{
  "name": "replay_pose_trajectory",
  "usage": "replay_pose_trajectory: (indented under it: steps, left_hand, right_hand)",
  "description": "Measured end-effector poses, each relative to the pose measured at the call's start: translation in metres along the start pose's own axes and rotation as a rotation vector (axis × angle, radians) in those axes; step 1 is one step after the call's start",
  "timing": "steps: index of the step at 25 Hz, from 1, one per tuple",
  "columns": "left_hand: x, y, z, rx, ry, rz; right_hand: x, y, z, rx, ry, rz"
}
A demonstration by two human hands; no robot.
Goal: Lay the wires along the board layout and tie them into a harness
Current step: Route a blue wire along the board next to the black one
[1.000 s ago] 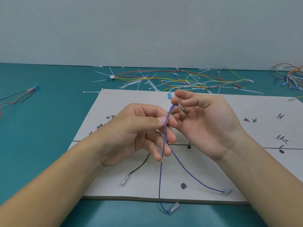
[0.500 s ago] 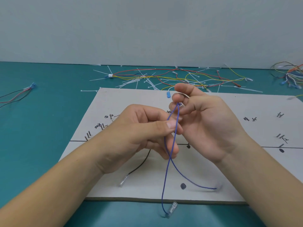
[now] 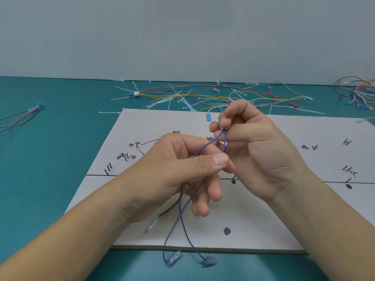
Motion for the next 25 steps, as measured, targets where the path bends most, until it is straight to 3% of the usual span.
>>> replay_pose_trajectory:
  steps: [5, 9, 12, 17, 21, 25]
  left_hand:
    - [0.0, -0.001, -0.002, 0.078, -0.033, 0.01]
    - [0.015, 0.011, -0.016, 0.482, -0.284, 0.256]
    - [0.026, 0.022, -0.019, 0.638, -0.422, 0.386]
    - [0.036, 0.027, -0.02, 0.715, -0.56, 0.441]
    - [0.041, 0.025, -0.017, 0.667, -0.712, 0.471]
    - [0.038, 0.025, -0.025, 0.7, -0.638, 0.424]
  right_hand:
    - [0.003, 0.001, 0.003, -0.035, -0.047, 0.033]
    - [0.0, -0.001, -0.003, 0.019, 0.069, -0.008]
    - [-0.005, 0.0, -0.008, 0.067, 0.221, -0.084]
    - [-0.009, 0.0, -0.01, 0.094, 0.321, -0.14]
    - [-0.016, 0.001, -0.008, 0.104, 0.436, -0.221]
    - [-0.023, 0.002, -0.006, 0.11, 0.491, -0.299]
Point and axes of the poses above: each hand's wrist, its own y-axis away from the middle knuckle, its own z-axis out of the palm, x = y × z, the point moved 8 cm from there along -y, towards the middle knuckle, and after that the axes turned 7 degrees about -z, right-handed, at the moved point
